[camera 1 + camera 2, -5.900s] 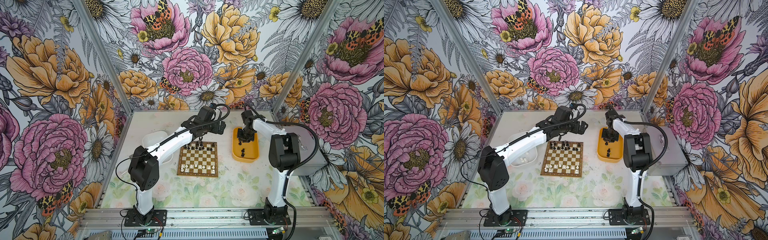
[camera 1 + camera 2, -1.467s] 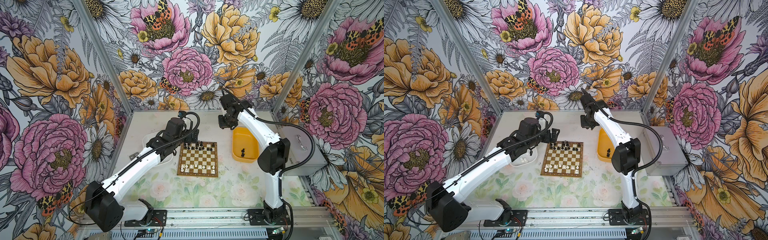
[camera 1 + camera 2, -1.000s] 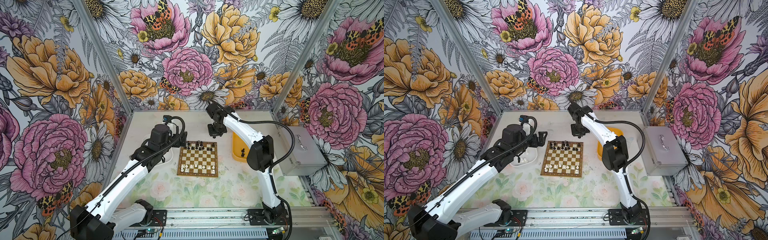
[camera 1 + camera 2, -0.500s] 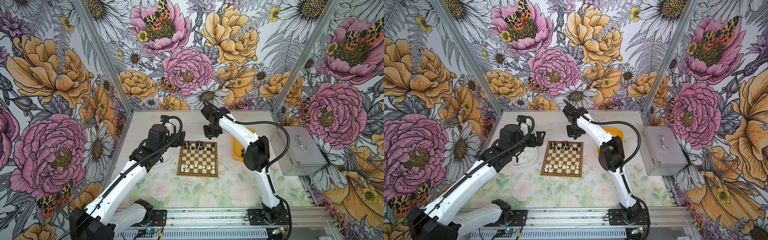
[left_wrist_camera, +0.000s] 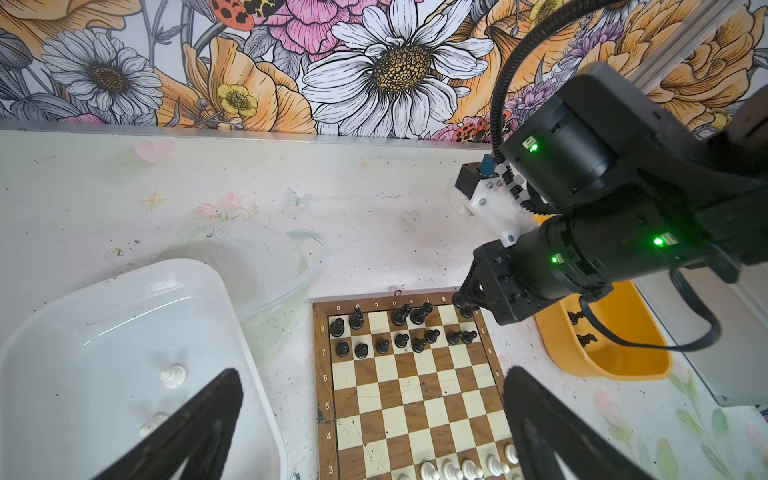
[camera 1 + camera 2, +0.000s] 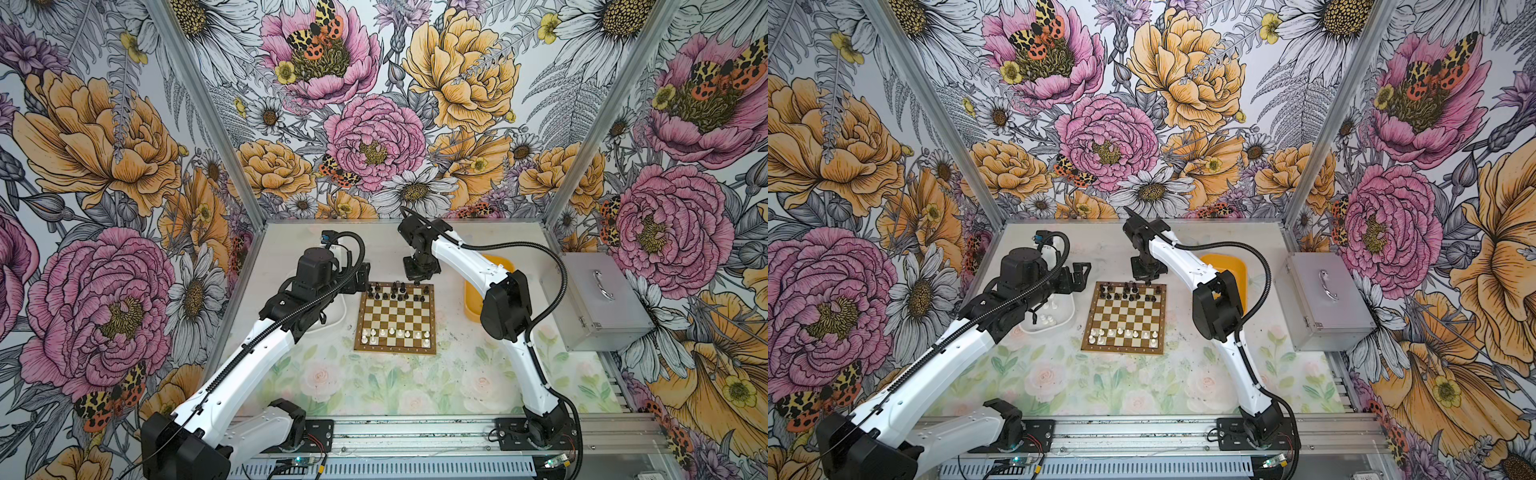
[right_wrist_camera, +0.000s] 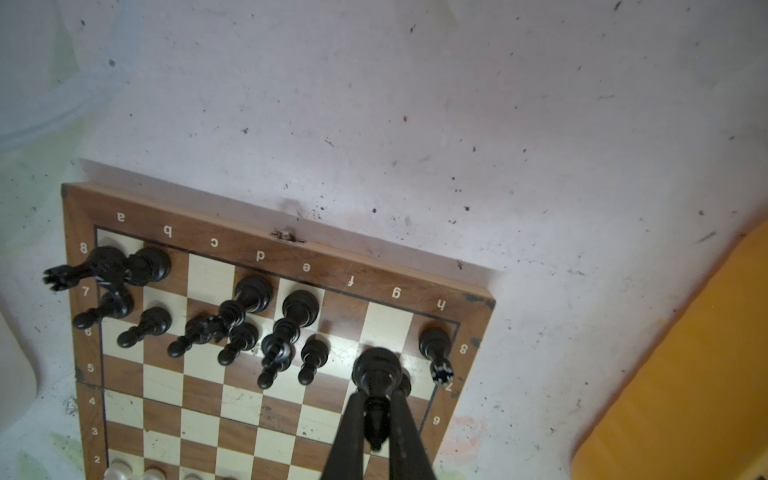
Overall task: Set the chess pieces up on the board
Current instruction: 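Lower the black pawn onto its square in the black pawn row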
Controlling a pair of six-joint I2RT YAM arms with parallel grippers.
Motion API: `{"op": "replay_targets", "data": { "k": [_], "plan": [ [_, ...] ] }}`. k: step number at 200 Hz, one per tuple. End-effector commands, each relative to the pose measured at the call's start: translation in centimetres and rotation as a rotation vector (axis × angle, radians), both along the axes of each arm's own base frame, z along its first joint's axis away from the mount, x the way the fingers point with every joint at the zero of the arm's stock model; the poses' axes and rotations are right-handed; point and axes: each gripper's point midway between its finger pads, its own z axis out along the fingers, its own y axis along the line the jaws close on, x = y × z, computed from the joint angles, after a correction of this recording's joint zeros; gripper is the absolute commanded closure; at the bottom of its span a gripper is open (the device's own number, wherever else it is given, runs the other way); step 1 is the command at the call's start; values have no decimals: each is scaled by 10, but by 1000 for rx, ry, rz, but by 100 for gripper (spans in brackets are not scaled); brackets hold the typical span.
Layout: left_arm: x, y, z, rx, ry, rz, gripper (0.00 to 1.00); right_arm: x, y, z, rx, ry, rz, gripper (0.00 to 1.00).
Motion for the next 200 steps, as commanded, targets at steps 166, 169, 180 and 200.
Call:
{"op": "replay_targets", "data": {
  "k": [166,169,180,200],
  "plan": [
    [9,-1,0,2,2,1,1,7,15,-25,38,24,13,93],
    [9,-2,0,2,1,0,1,7,16,-25,38,26,13,93],
    [9,-1,0,3,2,2,1,8,17,-26,41,26,12,93],
    [9,-1,0,4,2,1,1,9,19,-29,47,31,9,93]
  ]
}}
